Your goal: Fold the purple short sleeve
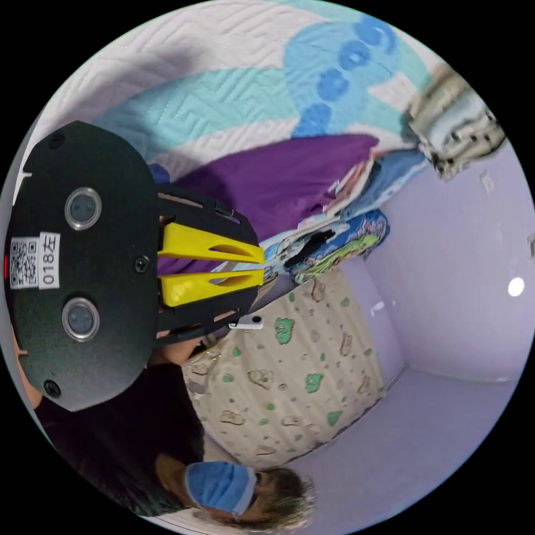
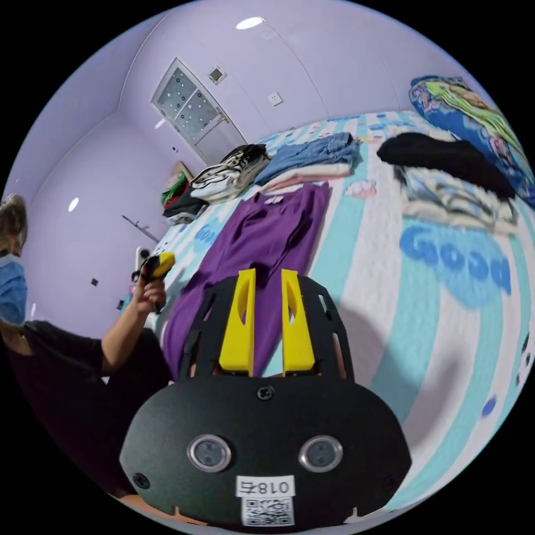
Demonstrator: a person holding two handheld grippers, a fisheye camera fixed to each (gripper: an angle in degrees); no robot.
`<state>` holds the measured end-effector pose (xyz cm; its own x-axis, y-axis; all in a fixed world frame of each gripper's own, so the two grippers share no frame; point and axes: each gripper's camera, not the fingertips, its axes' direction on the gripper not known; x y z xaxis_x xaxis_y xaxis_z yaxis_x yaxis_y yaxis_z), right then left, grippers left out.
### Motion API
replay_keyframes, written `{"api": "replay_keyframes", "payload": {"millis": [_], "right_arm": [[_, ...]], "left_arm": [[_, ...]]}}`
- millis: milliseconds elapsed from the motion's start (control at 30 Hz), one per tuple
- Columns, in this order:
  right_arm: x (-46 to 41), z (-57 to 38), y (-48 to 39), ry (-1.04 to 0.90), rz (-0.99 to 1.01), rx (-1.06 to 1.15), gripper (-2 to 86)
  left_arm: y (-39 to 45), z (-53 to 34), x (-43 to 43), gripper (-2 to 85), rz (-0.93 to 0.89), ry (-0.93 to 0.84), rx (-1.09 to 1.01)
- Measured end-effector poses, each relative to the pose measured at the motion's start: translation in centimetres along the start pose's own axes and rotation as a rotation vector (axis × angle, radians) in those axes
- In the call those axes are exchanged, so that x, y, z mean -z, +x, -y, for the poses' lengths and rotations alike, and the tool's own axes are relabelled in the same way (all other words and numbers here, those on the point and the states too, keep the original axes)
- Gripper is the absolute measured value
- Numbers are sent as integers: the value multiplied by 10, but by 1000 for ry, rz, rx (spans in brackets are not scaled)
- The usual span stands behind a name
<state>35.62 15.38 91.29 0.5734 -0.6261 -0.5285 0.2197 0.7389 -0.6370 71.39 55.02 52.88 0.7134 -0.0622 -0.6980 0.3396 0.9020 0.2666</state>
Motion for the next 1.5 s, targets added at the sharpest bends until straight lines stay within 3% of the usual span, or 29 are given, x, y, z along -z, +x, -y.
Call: {"api": "replay_keyframes", "payload": {"millis": [100,300,500,633,700,1200,1333,1500], "right_arm": [[21,-73,-17,-35,68,-49,72],[21,-156,-55,-162,185,-56,79],[-17,-206,-78,-331,114,-58,107],[-51,-222,-90,-485,-22,-11,129],[-64,-224,-94,-515,8,-4,135],[-141,-227,-102,-576,46,-9,135],[-167,-234,-115,-660,39,23,70],[-182,-254,-128,-766,43,59,31]], "left_arm": [[57,-5,7,33,42,-101,-121],[154,-56,20,46,268,-275,-105],[199,-158,-17,58,453,-507,26],[197,-194,-46,80,557,-620,96],[196,-202,-58,89,628,-638,105],[187,-192,-139,112,692,-753,85],[191,-186,-156,94,717,-750,61],[202,-203,-173,49,717,-902,11]]}}
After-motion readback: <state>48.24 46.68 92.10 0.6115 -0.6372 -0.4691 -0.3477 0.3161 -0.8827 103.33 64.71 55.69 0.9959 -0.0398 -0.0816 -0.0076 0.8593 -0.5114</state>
